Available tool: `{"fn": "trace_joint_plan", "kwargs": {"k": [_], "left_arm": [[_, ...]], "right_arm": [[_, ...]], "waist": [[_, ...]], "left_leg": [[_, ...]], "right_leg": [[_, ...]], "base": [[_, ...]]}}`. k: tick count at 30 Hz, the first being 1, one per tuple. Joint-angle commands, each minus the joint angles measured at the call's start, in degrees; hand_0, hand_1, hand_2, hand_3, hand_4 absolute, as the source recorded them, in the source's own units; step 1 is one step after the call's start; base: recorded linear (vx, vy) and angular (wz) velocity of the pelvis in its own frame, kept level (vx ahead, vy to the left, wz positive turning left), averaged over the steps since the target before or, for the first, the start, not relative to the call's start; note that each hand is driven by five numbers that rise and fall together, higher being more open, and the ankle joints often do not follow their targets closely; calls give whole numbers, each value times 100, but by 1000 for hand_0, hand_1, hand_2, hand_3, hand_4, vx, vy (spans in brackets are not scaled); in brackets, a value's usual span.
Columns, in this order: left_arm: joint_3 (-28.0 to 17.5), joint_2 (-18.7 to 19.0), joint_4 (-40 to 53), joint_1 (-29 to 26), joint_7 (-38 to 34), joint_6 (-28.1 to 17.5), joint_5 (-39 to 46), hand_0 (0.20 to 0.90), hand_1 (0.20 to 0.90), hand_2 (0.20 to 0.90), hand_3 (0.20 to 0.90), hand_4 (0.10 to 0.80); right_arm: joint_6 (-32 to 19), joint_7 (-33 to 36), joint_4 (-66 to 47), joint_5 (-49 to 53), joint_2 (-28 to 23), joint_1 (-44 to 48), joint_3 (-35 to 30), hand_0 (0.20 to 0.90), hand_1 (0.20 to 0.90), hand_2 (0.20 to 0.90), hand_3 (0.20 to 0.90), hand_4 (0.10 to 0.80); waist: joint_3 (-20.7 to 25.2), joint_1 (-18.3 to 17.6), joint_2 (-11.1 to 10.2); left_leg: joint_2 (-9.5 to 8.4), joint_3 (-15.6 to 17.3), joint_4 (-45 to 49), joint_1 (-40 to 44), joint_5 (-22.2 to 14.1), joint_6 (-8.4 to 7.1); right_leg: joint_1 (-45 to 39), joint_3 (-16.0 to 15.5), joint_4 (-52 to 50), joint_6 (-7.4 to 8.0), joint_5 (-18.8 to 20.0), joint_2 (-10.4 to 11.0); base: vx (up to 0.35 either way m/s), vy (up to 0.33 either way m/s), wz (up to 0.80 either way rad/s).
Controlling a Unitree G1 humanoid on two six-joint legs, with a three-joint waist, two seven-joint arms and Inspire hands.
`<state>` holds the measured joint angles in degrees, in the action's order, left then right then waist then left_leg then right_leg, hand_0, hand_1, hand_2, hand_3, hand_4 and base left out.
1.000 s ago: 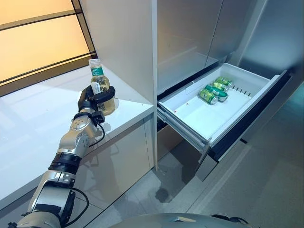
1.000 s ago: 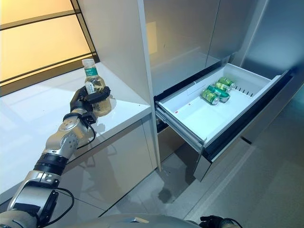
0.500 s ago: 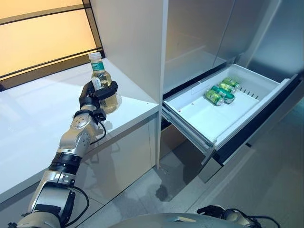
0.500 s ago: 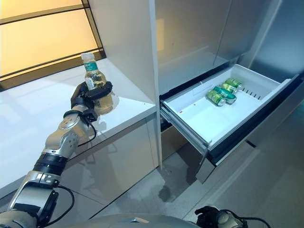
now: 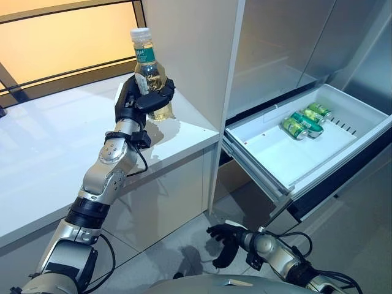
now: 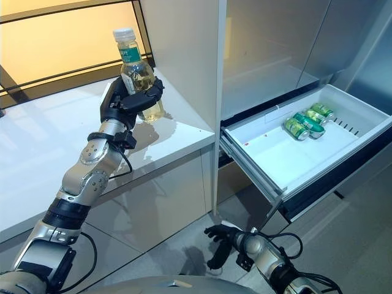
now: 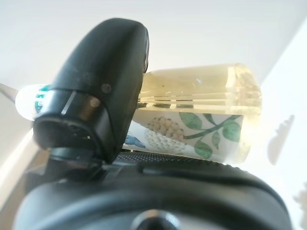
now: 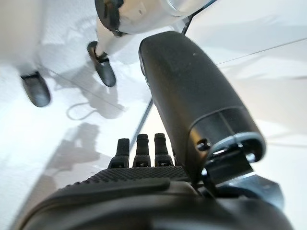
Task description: Put drinks into fridge and close the fridge
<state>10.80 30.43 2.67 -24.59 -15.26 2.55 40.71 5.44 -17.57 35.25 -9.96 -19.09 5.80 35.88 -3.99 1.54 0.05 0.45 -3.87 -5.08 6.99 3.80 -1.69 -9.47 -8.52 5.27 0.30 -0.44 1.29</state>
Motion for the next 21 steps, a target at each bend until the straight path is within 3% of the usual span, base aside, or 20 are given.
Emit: {"fn": "trace_joint_plan", "kwargs": {"k": [1, 3, 6, 11, 21], "left_arm": [[-335, 388, 670, -1021, 564, -1455, 314, 300, 300, 300, 200, 100], [-374, 455, 766, -1044, 637, -1382, 512, 300, 300, 300, 200, 100], [-393, 641, 949, -1046, 709, -1366, 854, 300, 300, 300, 200, 100], [-494, 730, 1077, -725, 890, -1670, 1089, 300, 300, 300, 200, 100], [-1156, 449, 1374, 280, 1804, -1993, 1163, 300, 300, 300, 200, 100]], "right_arm": [[-1478, 361, 150, 256, -44, 77, -16, 900, 900, 900, 900, 800], [-1572, 391, 27, 295, -54, 26, -15, 900, 900, 900, 900, 800], [-1419, 197, -1046, 640, -207, -178, -78, 900, 900, 900, 900, 800], [-1171, -219, -2519, 1246, -488, -171, -501, 900, 900, 900, 900, 800], [-1249, -2346, -4090, 3361, -1031, 127, -2122, 900, 900, 900, 900, 800]], "waist": [[264, 24, 22], [257, 16, 35], [219, -41, 35], [160, -75, 11], [176, -88, -65]], "left_leg": [[-336, -153, 8, 1, -529, 171], [-338, -135, 8, 8, -540, 182], [-324, -80, 8, 26, -534, 170], [-317, -84, 8, 78, -512, 151], [-313, -55, 8, 57, -444, 150]], "right_leg": [[119, 60, -123, 377, -21, 129], [104, 41, -110, 382, -23, 142], [100, 22, -127, 415, -20, 162], [71, 38, -129, 421, 20, 155], [118, 24, -151, 426, 101, 180]], "base": [[-21, 32, 2], [-27, 29, 6], [-42, 13, 4], [0, 0, 0], [-13, 3, 0]]}}
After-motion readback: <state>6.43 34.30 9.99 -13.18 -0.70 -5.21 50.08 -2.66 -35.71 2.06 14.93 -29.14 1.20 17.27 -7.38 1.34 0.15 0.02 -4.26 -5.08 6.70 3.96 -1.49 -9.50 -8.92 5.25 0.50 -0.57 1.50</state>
